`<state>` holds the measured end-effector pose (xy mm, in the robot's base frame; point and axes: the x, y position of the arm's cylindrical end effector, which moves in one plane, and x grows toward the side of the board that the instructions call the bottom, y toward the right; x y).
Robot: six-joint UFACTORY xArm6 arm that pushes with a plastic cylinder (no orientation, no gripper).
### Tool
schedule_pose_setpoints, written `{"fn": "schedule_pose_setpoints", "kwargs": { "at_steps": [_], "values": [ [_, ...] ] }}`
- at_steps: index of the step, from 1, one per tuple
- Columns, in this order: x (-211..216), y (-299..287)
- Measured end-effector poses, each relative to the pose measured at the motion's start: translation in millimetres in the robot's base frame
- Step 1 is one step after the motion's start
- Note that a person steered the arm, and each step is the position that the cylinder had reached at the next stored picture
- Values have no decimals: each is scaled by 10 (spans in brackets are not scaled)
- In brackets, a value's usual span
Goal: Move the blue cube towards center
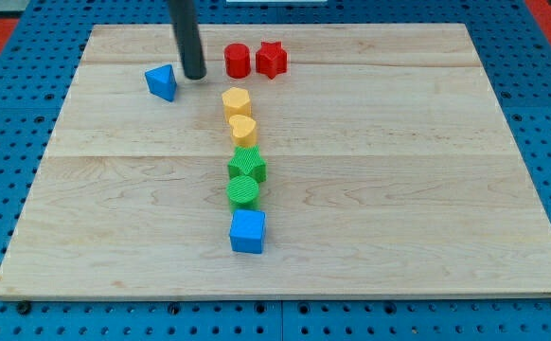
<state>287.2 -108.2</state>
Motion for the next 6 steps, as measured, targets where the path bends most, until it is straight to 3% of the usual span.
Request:
{"fn": "schedule_pose_setpoints", "kwargs": {
  "at_steps": [1, 2, 3, 4, 5, 6],
  "values": [
    [-70, -654],
    [130, -750],
    [540, 109],
    [572, -299],
    [1189, -865],
    [2405, -814]
  ]
}}
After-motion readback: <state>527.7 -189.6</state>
